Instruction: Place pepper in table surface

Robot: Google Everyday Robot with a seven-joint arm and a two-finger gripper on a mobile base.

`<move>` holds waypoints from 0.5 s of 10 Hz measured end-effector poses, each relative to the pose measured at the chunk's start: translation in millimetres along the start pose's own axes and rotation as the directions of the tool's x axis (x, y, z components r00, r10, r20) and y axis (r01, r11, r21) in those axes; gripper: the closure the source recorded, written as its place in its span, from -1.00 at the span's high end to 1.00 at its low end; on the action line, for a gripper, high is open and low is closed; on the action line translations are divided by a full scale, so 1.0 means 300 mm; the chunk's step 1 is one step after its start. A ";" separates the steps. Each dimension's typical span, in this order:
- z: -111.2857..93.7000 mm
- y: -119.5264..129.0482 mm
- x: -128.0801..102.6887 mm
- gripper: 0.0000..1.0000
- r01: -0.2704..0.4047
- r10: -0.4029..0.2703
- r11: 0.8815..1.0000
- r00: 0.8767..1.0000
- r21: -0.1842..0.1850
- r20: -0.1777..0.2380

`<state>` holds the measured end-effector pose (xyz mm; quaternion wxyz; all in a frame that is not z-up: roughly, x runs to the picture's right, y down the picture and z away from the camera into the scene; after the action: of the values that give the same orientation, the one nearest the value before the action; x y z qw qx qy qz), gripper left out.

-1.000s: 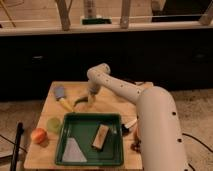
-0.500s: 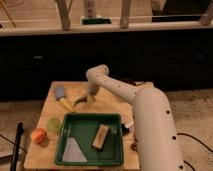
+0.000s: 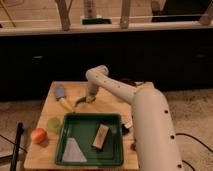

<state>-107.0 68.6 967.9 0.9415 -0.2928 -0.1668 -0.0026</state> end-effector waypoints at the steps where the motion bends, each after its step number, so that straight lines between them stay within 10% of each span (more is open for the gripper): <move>1: -0.006 0.001 0.002 -1.00 0.000 0.000 1.000 1.000 0.003 0.002; 5: -0.090 -0.004 0.003 -1.00 0.005 -0.006 1.000 1.000 0.030 0.029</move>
<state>-97.9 52.7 947.9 0.9433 -0.2782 -0.1813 0.0014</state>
